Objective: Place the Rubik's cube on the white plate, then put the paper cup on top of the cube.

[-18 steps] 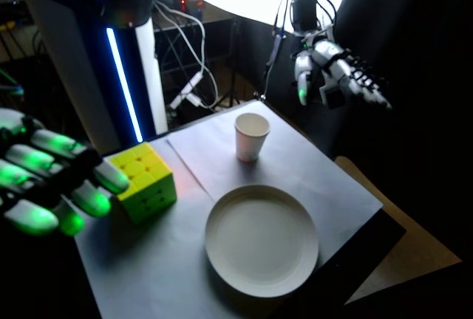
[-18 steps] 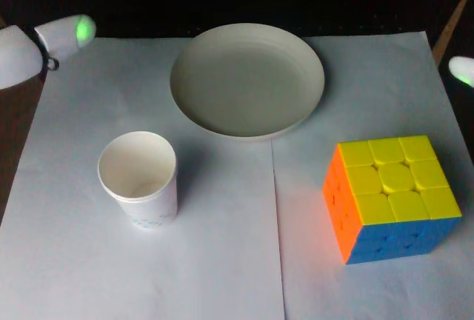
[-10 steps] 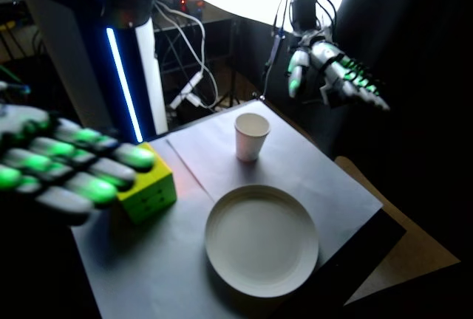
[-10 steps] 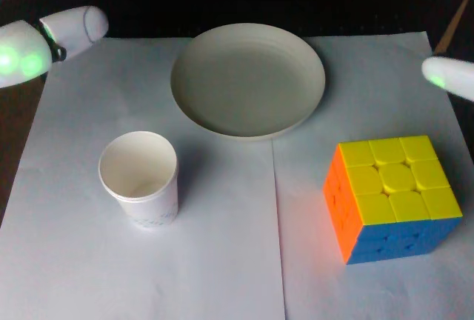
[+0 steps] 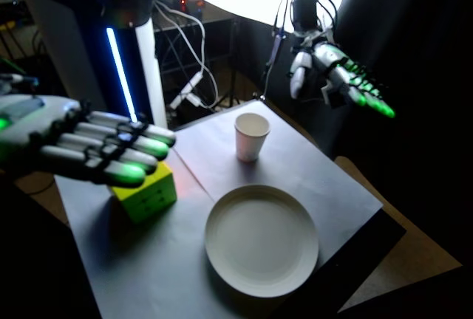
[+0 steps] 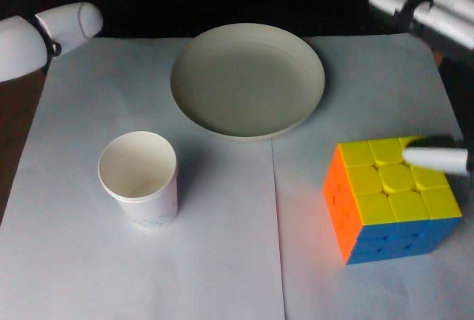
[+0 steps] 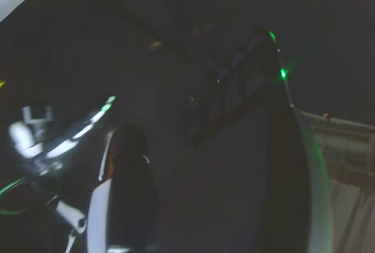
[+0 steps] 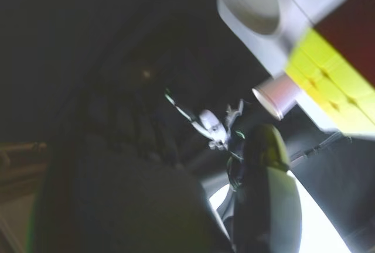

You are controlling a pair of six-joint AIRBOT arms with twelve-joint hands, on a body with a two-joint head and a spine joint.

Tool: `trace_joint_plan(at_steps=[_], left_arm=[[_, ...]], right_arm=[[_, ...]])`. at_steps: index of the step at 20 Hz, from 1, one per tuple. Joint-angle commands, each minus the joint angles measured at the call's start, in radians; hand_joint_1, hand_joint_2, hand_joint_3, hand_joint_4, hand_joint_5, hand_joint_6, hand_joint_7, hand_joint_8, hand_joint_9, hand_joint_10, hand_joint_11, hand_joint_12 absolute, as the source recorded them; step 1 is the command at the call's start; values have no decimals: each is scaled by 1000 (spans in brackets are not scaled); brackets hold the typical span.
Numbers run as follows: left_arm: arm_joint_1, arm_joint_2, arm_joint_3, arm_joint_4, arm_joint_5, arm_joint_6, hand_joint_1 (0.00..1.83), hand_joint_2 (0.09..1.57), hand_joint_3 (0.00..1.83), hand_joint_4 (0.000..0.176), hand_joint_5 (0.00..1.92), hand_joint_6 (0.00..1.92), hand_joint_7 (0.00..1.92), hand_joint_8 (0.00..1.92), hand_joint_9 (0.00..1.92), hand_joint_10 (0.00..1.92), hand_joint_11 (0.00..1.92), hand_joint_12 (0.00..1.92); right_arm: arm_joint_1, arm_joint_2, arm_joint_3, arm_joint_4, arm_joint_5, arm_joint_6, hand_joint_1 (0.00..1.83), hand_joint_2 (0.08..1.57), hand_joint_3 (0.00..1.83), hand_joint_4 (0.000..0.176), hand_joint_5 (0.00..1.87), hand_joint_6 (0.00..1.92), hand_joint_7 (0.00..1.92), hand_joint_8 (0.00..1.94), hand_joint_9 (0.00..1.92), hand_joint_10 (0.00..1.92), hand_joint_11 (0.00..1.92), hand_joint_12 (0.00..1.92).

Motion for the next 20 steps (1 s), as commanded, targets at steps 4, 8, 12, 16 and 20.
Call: trace_joint_plan(at_steps=[4,8,12,16,20], left_arm=[[-12,-1,9,-34,-115,7,237,1353,0,65,17,2,0,0,0,0,0,0],[-13,-5,16,-43,-108,9,212,1375,8,44,13,0,0,0,0,0,0,0],[-13,-6,18,-46,-103,9,246,1381,3,47,21,2,0,0,0,0,0,0],[-13,-7,18,-46,-102,9,261,1384,2,54,29,4,0,0,0,0,0,0],[-13,-8,18,-47,-101,9,291,1380,0,45,35,3,0,0,0,0,0,0]], right_arm=[[-41,-9,-7,-28,96,90,664,996,0,6,0,0,0,0,0,0,0,0],[-49,-48,3,-55,8,110,787,971,0,0,0,0,0,0,0,0,0,0],[-49,-67,8,-70,-52,111,838,949,0,0,0,0,0,0,0,0,28,24],[-49,-77,12,-94,-102,133,747,942,0,0,0,0,0,0,0,0,0,537],[-52,-81,20,-93,-122,133,682,963,1,0,0,0,0,0,2,1,0,531]])
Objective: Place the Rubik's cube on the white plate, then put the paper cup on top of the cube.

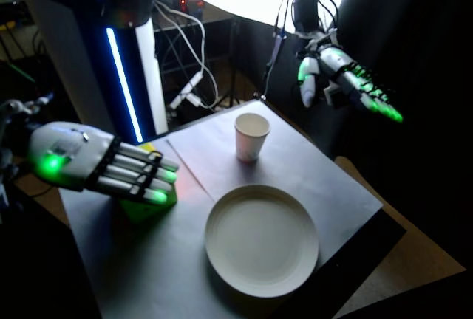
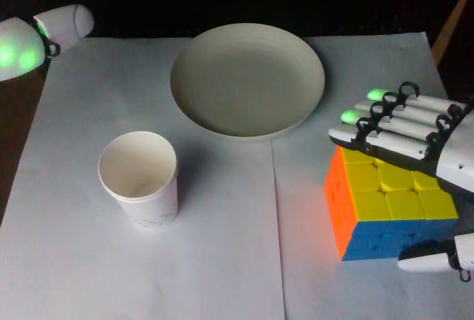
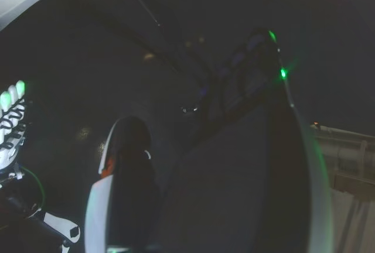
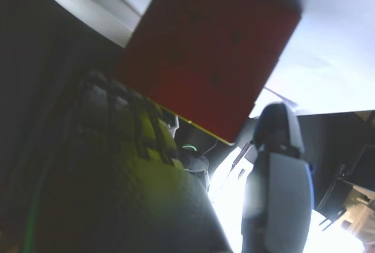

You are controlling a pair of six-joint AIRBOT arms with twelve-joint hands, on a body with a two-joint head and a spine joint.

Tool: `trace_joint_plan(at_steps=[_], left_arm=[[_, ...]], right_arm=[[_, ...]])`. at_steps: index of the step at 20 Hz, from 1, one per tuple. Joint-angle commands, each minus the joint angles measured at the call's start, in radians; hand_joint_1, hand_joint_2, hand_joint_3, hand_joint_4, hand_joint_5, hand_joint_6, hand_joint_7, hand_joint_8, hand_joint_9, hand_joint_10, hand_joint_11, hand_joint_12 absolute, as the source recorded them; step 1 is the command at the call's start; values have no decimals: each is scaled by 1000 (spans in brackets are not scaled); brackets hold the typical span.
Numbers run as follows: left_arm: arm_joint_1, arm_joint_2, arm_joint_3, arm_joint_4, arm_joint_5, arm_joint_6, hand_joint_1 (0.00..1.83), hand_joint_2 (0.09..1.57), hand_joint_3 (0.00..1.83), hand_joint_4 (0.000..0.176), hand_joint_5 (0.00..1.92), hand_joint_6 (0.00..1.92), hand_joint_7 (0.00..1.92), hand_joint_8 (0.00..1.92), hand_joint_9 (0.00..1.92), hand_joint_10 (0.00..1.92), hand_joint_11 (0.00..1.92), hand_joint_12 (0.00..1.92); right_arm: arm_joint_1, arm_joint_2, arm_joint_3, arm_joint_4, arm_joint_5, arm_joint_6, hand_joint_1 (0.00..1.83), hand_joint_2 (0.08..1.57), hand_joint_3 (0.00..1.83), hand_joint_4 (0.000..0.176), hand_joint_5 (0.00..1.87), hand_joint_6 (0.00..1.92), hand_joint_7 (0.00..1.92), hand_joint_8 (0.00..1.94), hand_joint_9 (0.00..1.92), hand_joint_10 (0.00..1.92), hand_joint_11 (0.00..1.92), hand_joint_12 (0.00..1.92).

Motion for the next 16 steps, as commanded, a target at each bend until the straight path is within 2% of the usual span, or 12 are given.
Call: trace_joint_plan(at_steps=[1,3,4,6,7,8,10,11,12,14,15,16], left_arm=[[-12,-2,6,-10,-121,-2,305,1380,0,46,40,4,0,0,0,0,0,0],[-12,-4,6,-10,-118,-1,348,1377,0,61,45,3,0,0,0,0,0,0],[-12,-4,6,-11,-118,-1,382,1377,0,44,50,3,0,0,0,0,0,0],[-12,-4,6,-13,-121,-1,402,1381,0,49,53,3,0,0,0,0,0,0],[-12,-4,6,-13,-121,-1,415,1372,0,59,58,3,0,0,0,0,0,0],[-12,-4,6,-13,-121,-1,416,1371,0,61,58,3,0,0,0,0,0,0],[-12,-4,6,-14,-121,-1,435,1378,0,37,54,1,0,0,0,0,0,0],[-12,-4,6,-15,-121,-1,445,1380,1,41,54,1,0,0,0,0,0,0],[-12,-4,6,-16,-121,-1,443,1370,0,64,59,3,0,0,0,0,0,0],[-12,-4,7,-17,-122,-1,440,1366,0,70,62,3,0,0,0,0,0,0],[-12,-4,7,-18,-122,-1,442,1372,0,41,62,3,0,0,0,0,0,0],[-12,-4,7,-19,-123,-1,441,1369,0,38,63,3,0,0,0,0,0,0]], right_arm=[[5,-5,3,11,109,4,728,956,0,0,0,0,0,0,22,9,0,769],[7,-4,4,11,109,4,812,959,0,0,0,0,0,0,38,14,0,579],[8,-5,5,11,109,4,849,971,0,0,0,0,37,5,118,58,0,1110],[9,-6,7,12,109,4,899,961,2,0,0,0,179,21,225,348,0,1584],[9,-8,9,13,109,4,940,953,0,0,22,8,286,37,117,659,0,1507],[9,-9,11,13,109,4,944,952,0,0,28,9,301,37,101,719,0,1482],[17,-12,15,14,109,4,924,994,5,0,80,26,378,102,92,1016,0,1544],[23,-15,19,14,109,4,955,1006,1,0,122,47,253,551,133,1222,0,1698],[27,-16,20,14,109,4,953,999,0,0,150,69,154,773,173,1234,44,1710],[37,-18,23,14,110,4,940,1004,0,0,142,87,135,826,190,1271,119,1713],[42,-20,25,13,110,4,976,1010,0,0,144,130,114,923,163,1402,149,1783],[48,-23,28,13,110,4,986,1002,0,0,132,223,125,951,207,1380,191,1767]])
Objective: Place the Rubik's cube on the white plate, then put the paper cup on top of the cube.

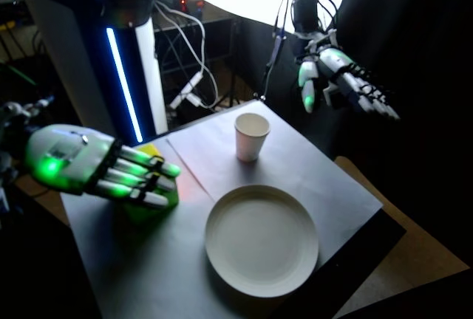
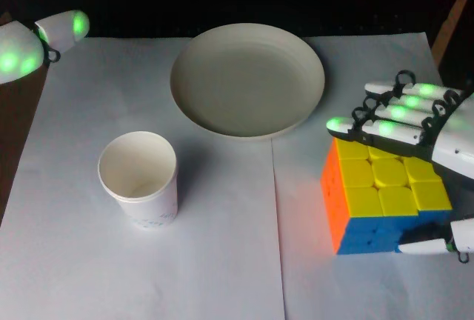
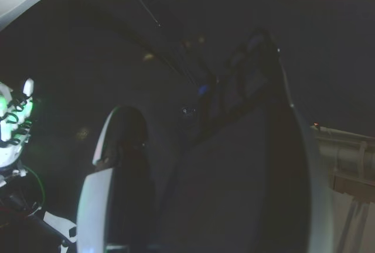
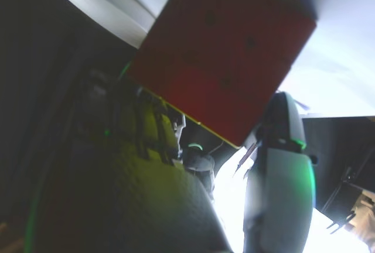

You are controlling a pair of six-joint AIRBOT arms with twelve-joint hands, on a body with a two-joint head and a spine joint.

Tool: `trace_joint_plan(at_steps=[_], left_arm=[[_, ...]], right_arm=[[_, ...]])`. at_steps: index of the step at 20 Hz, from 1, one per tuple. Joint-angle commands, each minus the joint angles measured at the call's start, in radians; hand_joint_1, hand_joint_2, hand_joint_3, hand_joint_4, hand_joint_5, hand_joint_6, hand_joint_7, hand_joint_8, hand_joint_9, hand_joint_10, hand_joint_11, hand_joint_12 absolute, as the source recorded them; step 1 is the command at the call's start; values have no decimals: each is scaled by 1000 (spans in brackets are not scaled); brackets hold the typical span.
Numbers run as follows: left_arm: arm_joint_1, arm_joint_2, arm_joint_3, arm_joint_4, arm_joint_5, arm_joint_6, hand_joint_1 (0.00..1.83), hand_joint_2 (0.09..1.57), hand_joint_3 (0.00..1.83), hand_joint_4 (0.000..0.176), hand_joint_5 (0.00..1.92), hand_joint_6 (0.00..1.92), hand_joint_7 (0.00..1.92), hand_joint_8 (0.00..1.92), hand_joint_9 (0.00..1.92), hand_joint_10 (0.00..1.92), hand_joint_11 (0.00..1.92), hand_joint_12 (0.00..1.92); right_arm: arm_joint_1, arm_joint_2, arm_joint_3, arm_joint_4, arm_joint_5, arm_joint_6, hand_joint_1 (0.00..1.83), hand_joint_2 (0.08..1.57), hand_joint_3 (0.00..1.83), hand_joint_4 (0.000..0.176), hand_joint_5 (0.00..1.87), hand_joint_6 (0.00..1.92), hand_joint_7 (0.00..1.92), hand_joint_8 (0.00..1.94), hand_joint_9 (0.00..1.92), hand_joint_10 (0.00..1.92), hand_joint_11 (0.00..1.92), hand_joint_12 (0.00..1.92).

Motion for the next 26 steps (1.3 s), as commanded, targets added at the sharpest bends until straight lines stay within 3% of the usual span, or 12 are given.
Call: trace_joint_plan(at_steps=[1,3,5,7,8,11,13,14,16,24,25,26], left_arm=[[-12,-2,7,-9,-124,-2,436,1362,0,47,67,4,0,0,0,0,0,0],[-12,-2,7,-11,-125,-2,438,1366,0,62,61,0,0,0,0,0,0,0],[-12,-2,7,-11,-126,-2,484,1381,5,24,60,0,0,0,0,0,0,0],[-12,-2,7,-12,-127,-2,463,1360,0,63,70,3,0,0,0,0,0,0],[-12,-2,7,-13,-127,-2,485,1366,0,59,69,1,0,0,0,0,0,0],[-11,-2,7,-13,-128,-2,522,1364,0,34,74,2,0,0,0,0,0,0],[-11,-2,6,-14,-130,-2,506,1360,0,37,75,1,0,0,0,0,0,0],[-11,-2,6,-14,-130,-2,511,1368,1,41,78,2,0,0,0,0,0,0],[-11,-1,6,-16,-131,-2,527,1363,0,43,81,2,0,0,0,0,0,0],[-9,0,7,-19,-134,-2,531,1364,0,41,98,4,0,0,0,0,0,0],[-9,0,7,-19,-134,-2,514,1356,0,67,94,2,0,0,0,0,0,0],[-9,0,7,-19,-134,-2,494,1355,0,70,88,0,0,0,0,0,0,0]], right_arm=[[18,-6,4,9,107,0,944,1011,0,0,10,577,113,1051,302,1380,317,1694],[25,-11,9,8,107,0,1016,997,0,0,0,887,164,1183,367,1561,489,1774],[29,-16,14,8,107,0,1071,1003,0,0,55,1067,224,1322,449,1679,591,1823],[34,-23,21,8,107,0,1073,1039,7,0,85,1291,275,1400,497,1677,606,1853],[36,-28,25,8,107,0,1080,1044,6,0,131,1391,331,1426,528,1694,625,1902],[42,-36,32,8,107,0,1159,1057,9,0,229,1403,409,1560,718,1868,912,1921],[49,-41,37,8,107,0,1154,1095,15,0,279,1482,466,1681,835,1920,1041,1921],[55,-43,40,8,107,0,1150,1276,21,0,567,1476,768,1530,839,1872,966,1921],[67,-45,44,8,107,0,1198,1244,0,0,638,1361,852,1442,895,1883,989,1921],[114,-35,47,-15,128,0,1171,1263,5,0,624,1418,792,1512,879,1921,999,1921],[115,-26,43,-15,152,0,1194,1261,3,0,633,1352,797,1563,880,1921,996,1921],[115,-17,40,-15,172,0,1199,1263,4,0,628,1337,795,1586,880,1921,995,1921]])
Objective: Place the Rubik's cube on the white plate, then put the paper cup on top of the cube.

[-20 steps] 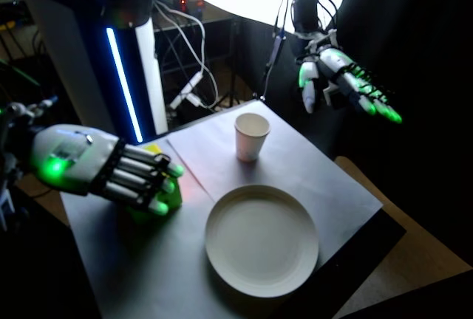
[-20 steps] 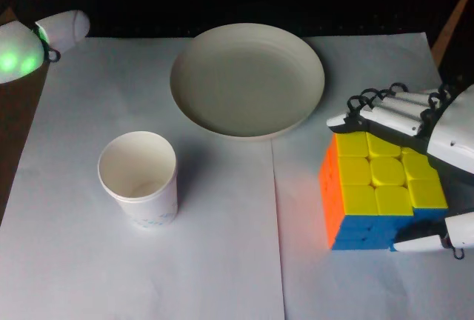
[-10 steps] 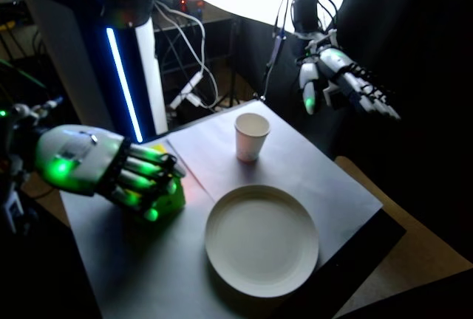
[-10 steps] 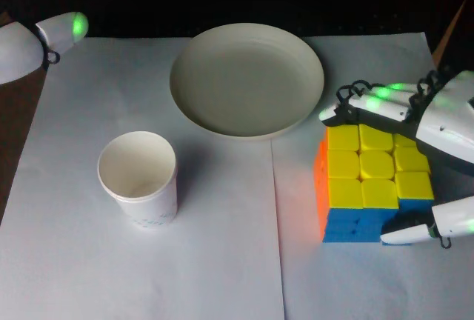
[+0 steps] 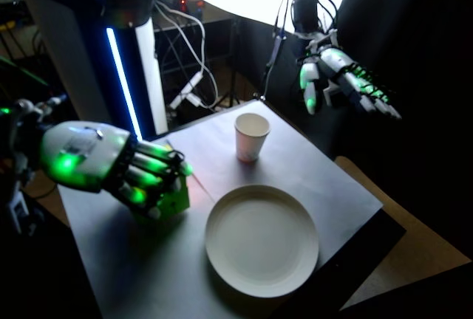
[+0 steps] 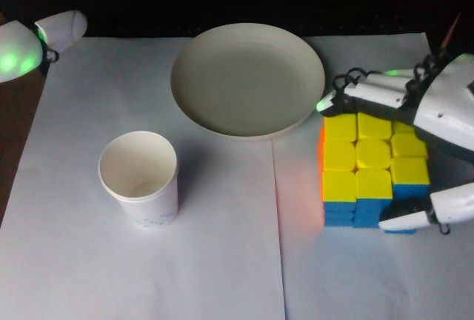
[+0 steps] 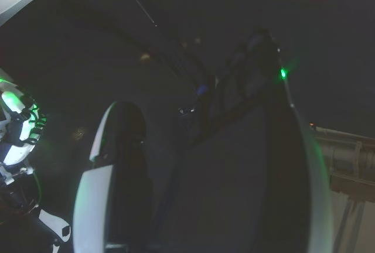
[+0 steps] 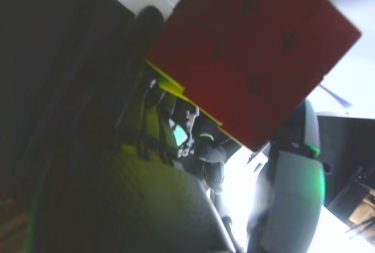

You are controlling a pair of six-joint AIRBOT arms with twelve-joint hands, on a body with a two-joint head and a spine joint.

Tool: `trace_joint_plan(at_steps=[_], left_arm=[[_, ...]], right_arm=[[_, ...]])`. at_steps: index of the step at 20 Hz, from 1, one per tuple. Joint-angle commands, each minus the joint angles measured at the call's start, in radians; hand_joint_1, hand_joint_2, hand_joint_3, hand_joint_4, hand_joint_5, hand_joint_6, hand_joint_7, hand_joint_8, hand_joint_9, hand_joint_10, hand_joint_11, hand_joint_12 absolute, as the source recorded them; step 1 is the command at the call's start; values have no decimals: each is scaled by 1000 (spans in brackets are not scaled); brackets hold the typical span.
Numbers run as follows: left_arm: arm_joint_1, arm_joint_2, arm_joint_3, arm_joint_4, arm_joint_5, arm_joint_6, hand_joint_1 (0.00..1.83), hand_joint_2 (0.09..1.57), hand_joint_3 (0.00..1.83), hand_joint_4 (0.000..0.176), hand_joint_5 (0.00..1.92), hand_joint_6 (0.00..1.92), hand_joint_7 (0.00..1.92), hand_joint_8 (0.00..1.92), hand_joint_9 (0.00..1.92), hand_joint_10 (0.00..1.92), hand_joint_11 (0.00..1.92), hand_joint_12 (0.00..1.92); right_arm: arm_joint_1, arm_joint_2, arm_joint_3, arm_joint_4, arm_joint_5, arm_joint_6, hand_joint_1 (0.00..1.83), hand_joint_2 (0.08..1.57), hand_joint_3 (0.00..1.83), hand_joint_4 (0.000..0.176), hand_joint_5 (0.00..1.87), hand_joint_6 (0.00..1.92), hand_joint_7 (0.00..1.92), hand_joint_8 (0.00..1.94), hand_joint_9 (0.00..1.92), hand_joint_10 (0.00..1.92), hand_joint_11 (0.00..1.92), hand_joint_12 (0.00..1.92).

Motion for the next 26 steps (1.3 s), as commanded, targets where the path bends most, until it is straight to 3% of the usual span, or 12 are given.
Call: trace_joint_plan(at_steps=[1,3,5,7,9,10,13,17,19,21,22,26], left_arm=[[-9,1,7,-8,-128,-2,513,1361,0,54,91,2,0,0,0,0,0,0],[-9,1,7,-9,-127,-2,552,1368,2,34,91,1,0,0,0,0,0,0],[-7,1,7,-11,-128,-2,551,1364,0,57,95,1,0,0,0,0,0,0],[-7,1,7,-13,-128,-2,556,1370,2,48,92,1,0,0,0,0,0,0],[-7,1,7,-14,-129,-2,553,1367,0,53,93,1,0,0,0,0,0,0],[-7,0,7,-15,-130,-2,575,1369,1,63,83,0,0,0,0,0,0,0],[-7,0,8,-16,-129,-2,621,1382,4,34,88,1,0,0,0,0,0,0],[-6,0,9,-20,-130,-2,638,1368,0,65,101,4,0,0,0,0,0,0],[-5,-1,10,-21,-132,-2,570,1355,0,53,113,4,0,0,0,0,0,0],[-5,-1,11,-24,-135,-2,526,1352,0,56,114,2,0,0,0,0,0,0],[-4,-1,11,-26,-137,-2,453,1351,0,71,102,0,0,0,0,0,0,0],[-3,-2,14,-34,-145,-2,482,1358,1,55,103,0,0,0,0,0,0,0]], right_arm=[[16,12,-4,23,170,-4,1201,1261,3,0,635,1331,797,1582,869,1921,963,1921],[20,25,-9,24,195,-4,1189,1259,2,0,639,1361,799,1545,913,1921,1006,1921],[29,34,-10,24,213,-4,1169,1281,14,0,588,1442,765,1596,755,1921,732,1921],[54,36,-4,24,214,-4,1154,1287,17,0,574,1473,755,1591,728,1921,723,1921],[95,27,11,19,213,-5,1183,1268,10,0,590,1429,807,1537,917,1921,963,1921],[117,13,25,17,212,-5,1172,1266,11,0,592,1459,805,1500,811,1921,907,1921],[180,-37,68,15,206,-5,1165,1255,9,0,640,1419,795,1488,720,1912,851,1921],[267,-124,145,15,121,-5,1176,1268,20,0,595,1419,783,1559,758,1921,921,1921],[307,-184,196,15,76,-5,1158,1285,16,0,546,1514,774,1527,774,1888,935,1921],[338,-227,231,16,44,-5,1162,1285,10,0,551,1497,779,1528,754,1887,915,1921],[360,-257,255,16,15,-5,1165,1271,0,0,590,1473,801,1463,769,1865,932,1921],[387,-346,331,37,-29,-5,1177,1267,0,0,602,1416,801,1505,809,1883,982,1921]])
